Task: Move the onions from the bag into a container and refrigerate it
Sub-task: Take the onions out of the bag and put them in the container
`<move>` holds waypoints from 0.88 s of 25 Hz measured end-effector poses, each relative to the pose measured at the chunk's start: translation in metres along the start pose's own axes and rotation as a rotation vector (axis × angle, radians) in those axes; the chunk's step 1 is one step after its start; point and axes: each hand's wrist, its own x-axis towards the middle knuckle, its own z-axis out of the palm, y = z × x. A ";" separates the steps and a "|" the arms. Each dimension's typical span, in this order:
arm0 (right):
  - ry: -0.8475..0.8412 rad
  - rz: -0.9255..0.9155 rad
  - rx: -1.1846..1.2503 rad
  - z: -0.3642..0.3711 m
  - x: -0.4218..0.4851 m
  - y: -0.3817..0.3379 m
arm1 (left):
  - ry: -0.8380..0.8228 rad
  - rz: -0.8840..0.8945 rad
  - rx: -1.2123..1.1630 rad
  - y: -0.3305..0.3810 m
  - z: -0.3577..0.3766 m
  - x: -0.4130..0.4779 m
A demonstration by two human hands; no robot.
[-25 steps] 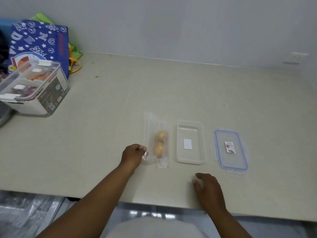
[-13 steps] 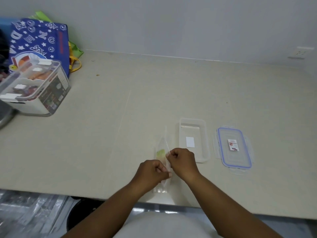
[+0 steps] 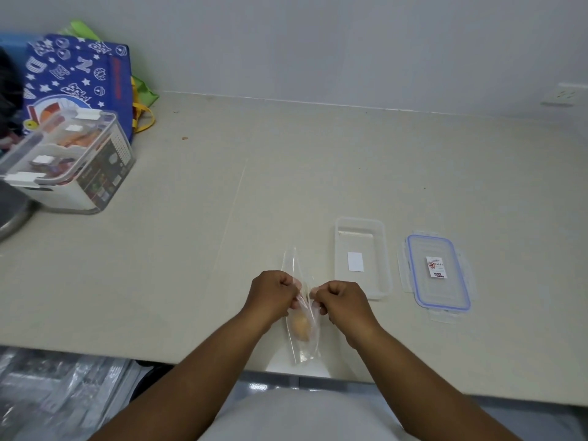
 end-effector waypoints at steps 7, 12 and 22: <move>0.365 -0.039 -0.247 -0.038 0.005 0.009 | 0.244 0.037 0.099 -0.019 -0.049 0.004; 0.303 -0.126 -0.402 -0.038 -0.006 0.010 | 0.199 0.074 0.118 -0.023 -0.051 -0.004; -0.205 -0.481 -1.214 0.028 0.046 -0.020 | 0.154 0.133 0.118 -0.024 -0.034 -0.009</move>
